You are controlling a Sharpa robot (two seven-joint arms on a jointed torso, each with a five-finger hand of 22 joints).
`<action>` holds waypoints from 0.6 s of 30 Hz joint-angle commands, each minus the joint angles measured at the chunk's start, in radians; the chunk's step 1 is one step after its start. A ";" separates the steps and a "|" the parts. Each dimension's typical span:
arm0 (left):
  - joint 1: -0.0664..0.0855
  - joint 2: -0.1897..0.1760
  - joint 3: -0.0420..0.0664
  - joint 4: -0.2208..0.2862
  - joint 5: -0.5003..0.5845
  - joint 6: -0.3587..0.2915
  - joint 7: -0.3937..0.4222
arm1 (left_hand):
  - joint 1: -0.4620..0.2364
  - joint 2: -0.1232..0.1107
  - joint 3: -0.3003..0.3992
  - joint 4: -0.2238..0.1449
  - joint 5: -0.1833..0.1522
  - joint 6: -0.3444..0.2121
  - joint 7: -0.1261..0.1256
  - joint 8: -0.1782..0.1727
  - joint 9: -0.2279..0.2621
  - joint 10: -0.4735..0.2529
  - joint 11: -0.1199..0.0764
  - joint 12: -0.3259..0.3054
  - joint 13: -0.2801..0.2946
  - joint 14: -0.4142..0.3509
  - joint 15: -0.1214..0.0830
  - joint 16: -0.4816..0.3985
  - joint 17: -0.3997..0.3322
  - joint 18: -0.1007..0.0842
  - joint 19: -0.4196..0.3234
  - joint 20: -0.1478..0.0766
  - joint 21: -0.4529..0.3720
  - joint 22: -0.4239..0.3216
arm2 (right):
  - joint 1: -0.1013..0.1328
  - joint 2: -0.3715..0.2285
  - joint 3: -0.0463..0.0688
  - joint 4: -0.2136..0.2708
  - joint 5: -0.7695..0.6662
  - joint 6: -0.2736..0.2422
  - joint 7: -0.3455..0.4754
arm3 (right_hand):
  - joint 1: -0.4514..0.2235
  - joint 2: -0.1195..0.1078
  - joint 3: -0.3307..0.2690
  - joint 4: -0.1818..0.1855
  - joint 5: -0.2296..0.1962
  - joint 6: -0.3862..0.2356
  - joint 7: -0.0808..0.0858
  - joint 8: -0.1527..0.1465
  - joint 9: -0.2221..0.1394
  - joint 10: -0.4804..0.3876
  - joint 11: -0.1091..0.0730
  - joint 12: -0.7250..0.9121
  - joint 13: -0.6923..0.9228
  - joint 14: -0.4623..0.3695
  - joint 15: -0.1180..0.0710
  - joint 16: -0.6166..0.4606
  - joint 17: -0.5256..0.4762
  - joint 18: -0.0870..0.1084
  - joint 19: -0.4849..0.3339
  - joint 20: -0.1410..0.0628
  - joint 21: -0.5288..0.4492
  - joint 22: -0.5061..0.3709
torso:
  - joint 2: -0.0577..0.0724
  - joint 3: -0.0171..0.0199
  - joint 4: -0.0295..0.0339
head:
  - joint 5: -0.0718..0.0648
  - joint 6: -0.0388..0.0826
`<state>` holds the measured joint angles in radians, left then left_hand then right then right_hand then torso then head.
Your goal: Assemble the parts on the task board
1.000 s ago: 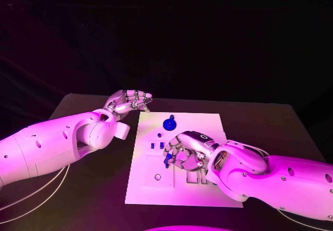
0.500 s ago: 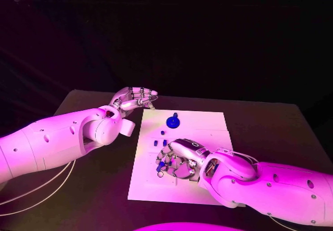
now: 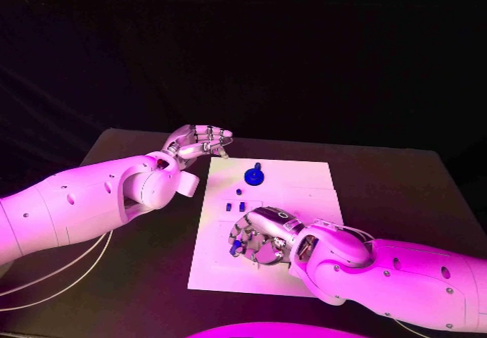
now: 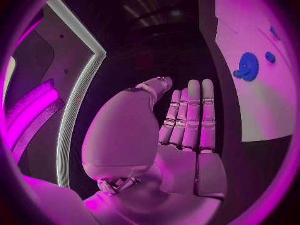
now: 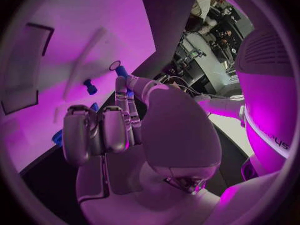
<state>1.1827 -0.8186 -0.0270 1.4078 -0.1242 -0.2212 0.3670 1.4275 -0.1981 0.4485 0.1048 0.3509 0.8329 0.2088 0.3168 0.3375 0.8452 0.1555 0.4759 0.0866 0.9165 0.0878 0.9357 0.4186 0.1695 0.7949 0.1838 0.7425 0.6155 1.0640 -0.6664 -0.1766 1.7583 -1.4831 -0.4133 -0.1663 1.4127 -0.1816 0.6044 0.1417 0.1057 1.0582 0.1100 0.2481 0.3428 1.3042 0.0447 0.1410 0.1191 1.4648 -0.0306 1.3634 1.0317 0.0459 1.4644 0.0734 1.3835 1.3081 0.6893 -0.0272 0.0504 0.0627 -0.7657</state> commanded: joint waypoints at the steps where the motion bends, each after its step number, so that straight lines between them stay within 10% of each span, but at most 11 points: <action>1: 0.000 0.002 0.001 0.001 -0.002 0.017 0.004 | 0.004 0.002 -0.005 0.000 0.002 -0.006 -0.001 0.007 0.000 -0.004 0.000 0.007 0.000 -0.007 0.002 -0.003 -0.001 0.007 -0.006 0.003 -0.003 0.002 | -0.002 0.002 0.000 -0.003 -0.034 0.039 -0.010 | -0.003 0.006 0.005 -0.003 0.004 0.005 0.003 0.030 0.091 -0.003 -0.001 -0.005 -0.001 0.013 -0.003 -0.001 0.000 -0.009 0.056 -0.006 -0.003 0.214 | 0.000 0.0002 -0.0002 | 0.002 -0.001; 18: 0.000 0.000 0.000 0.000 -0.002 0.016 0.004 | 0.004 0.002 -0.005 0.000 0.002 -0.006 -0.001 0.007 0.000 -0.004 0.000 0.007 0.000 -0.007 0.002 -0.003 -0.001 0.007 -0.006 0.003 -0.003 0.002 | -0.005 0.008 -0.001 -0.015 -0.100 0.081 -0.064 | -0.007 0.005 0.006 -0.006 0.004 0.003 0.004 0.031 0.093 -0.004 0.000 -0.007 0.000 0.012 -0.002 -0.002 -0.003 -0.009 0.056 -0.005 -0.004 0.213 | 0.000 -0.0003 -0.0001 | 0.001 0.001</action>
<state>1.1826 -0.8199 -0.0271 1.4062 -0.1242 -0.2201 0.3660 1.4275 -0.1981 0.4485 0.1048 0.3509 0.8330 0.2088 0.3168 0.3375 0.8453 0.1554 0.4758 0.0866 0.9165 0.0878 0.9357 0.4186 0.1695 0.7949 0.1838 0.7425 0.6153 1.0612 -0.6584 -0.1756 1.7447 -1.5372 -0.3685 -0.2014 1.4063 -0.1858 0.6085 0.1375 0.1026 1.0557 0.1139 0.2542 0.3431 1.3051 0.0457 0.1411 0.1196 1.4648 -0.0306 1.3634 1.0298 0.0458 1.4644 0.0734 1.3836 1.3079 0.6895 -0.0269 0.0502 0.0644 -0.7650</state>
